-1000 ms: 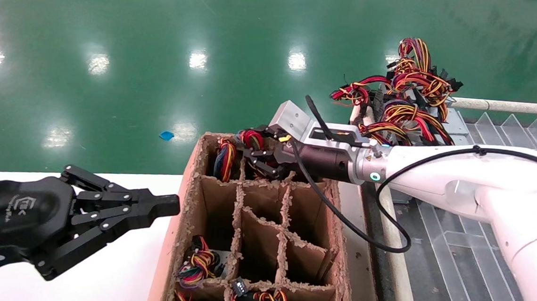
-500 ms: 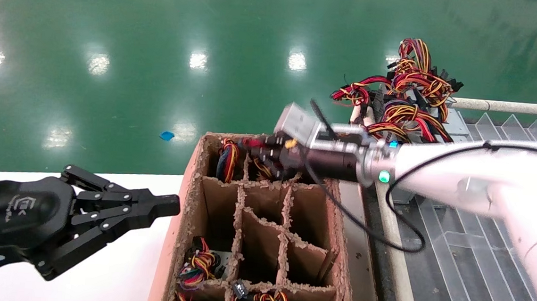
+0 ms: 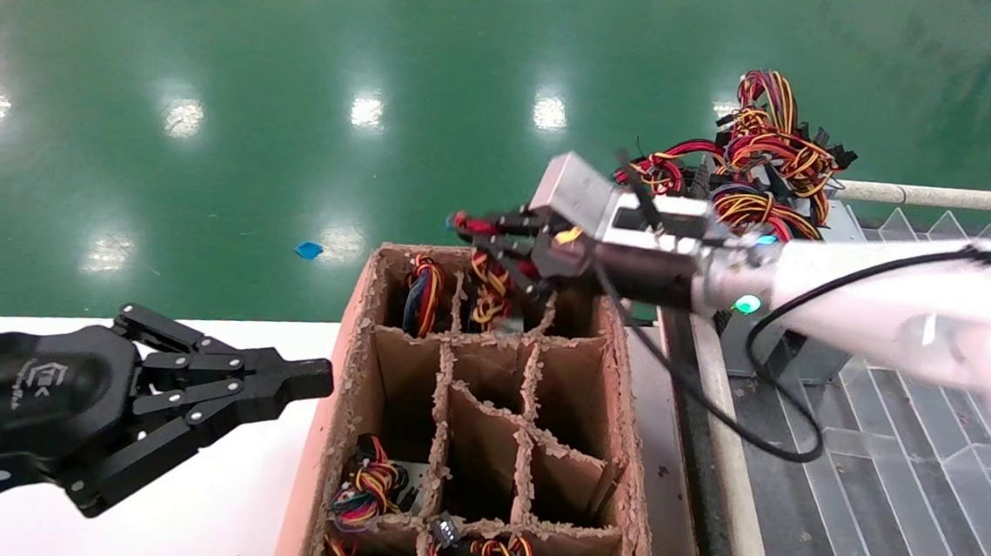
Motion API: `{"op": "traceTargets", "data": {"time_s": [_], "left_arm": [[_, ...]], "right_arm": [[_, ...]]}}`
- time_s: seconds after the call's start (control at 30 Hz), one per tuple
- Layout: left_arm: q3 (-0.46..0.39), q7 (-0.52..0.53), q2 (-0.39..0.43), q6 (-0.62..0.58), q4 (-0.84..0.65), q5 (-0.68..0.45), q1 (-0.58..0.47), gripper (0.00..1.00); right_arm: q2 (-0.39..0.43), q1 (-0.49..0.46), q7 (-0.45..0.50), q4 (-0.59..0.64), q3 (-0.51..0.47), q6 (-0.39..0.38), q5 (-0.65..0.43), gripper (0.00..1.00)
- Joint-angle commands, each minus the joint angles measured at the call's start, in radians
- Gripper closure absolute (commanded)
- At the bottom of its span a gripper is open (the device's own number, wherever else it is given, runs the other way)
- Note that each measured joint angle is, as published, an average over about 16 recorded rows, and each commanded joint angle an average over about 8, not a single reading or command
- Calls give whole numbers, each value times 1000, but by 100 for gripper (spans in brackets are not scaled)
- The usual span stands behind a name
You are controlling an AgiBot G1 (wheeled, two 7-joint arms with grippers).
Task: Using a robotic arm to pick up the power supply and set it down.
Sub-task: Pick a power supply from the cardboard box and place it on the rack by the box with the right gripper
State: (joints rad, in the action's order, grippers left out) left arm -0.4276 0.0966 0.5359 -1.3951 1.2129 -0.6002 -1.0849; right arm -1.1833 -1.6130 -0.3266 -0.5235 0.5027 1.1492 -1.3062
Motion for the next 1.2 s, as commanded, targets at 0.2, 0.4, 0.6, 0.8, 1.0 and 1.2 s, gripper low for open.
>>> {"op": "traceTargets", "data": {"time_s": [0.2,0.4,0.6,0.8,1.0,1.2], "left_arm": [[0,0,0,0,0,0,0,100],[0,0,0,0,0,0,0,100],[0,0,0,0,0,0,0,100],[0,0,0,0,0,0,0,100],[0,0,0,0,0,0,0,100],[0,0,0,0,0,0,0,100]], "right_arm": [[96,-6,86,-281,-27,15,22,100],[239,2,246,-636,-64,-45,-1,100],[369,-28,368,-825,-103,-83,-39,100],[486,-80,398,-836,-136,-26,-37,100],[626,-97,425,-838,-170,48,-15,100],[764,-110,440,-838,-202,166,45,100]]}}
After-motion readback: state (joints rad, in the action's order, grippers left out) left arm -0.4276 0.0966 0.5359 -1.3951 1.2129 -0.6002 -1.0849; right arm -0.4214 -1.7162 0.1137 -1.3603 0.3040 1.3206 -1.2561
